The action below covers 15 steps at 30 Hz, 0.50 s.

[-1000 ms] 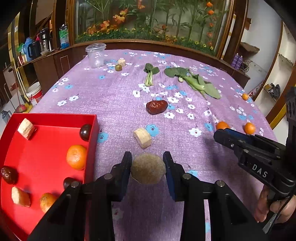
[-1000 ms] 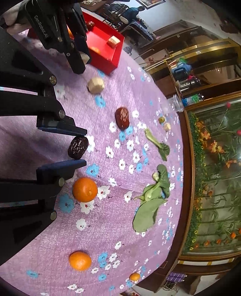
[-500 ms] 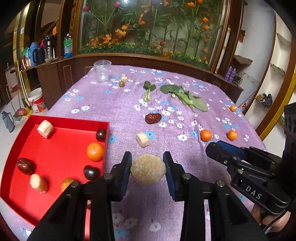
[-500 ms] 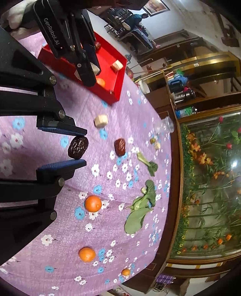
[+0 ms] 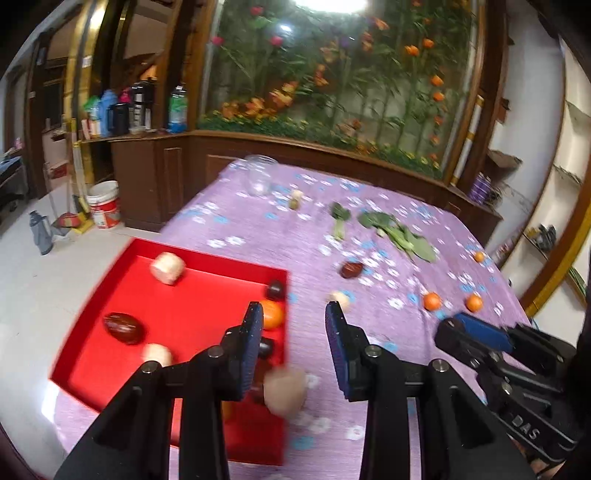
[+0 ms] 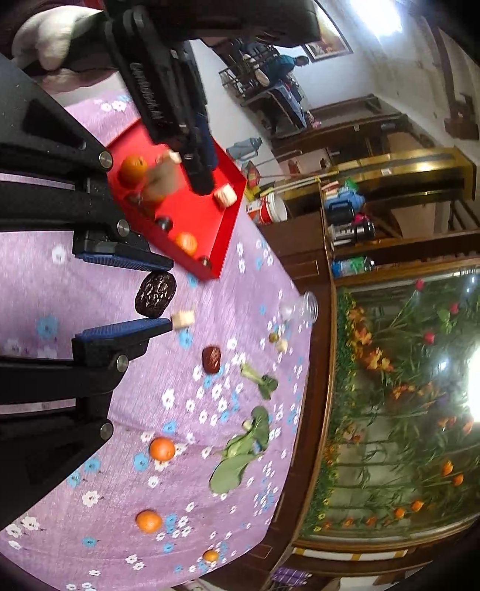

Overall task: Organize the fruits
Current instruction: 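Carry the plum and rice cake into the red tray and release both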

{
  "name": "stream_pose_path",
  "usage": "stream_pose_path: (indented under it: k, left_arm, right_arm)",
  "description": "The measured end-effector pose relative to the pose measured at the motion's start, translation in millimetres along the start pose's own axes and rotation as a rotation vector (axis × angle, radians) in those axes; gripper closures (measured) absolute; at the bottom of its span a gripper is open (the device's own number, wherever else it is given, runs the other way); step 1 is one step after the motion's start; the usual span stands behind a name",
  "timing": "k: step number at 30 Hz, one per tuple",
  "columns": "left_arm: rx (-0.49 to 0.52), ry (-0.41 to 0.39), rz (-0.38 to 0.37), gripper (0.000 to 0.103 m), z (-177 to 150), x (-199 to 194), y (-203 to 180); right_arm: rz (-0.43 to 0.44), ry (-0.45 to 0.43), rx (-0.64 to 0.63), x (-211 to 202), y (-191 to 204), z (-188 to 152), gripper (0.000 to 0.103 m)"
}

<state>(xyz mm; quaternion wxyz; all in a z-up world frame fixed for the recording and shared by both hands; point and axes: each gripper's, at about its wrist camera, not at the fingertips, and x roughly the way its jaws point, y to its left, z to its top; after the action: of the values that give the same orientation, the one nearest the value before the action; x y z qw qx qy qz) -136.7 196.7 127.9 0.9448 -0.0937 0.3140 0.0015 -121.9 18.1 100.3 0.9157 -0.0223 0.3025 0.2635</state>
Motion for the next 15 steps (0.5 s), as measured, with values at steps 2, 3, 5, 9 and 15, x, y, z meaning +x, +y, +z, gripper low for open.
stream_pose_path:
  k: [2, 3, 5, 9, 15]
  left_arm:
    - [-0.03, -0.014, 0.032, 0.069, 4, -3, 19]
    - [-0.041, -0.018, 0.046, 0.069, 6, -4, 25]
    - [-0.071, -0.024, 0.072, 0.069, 8, -6, 43]
    - [-0.105, -0.02, 0.133, 0.069, 10, -4, 76]
    - [-0.157, 0.01, 0.151, 0.069, -2, 10, 113]
  right_arm:
    - [0.012, 0.001, -0.012, 2, 8, 2, 0.075]
    - [0.019, 0.003, -0.019, 3, 11, 3, 0.075]
    - [0.032, 0.012, -0.031, 10, 20, 5, 0.075]
    - [0.055, 0.044, -0.056, 25, 34, 11, 0.075]
    - [0.114, 0.113, -0.089, 63, 63, 16, 0.074]
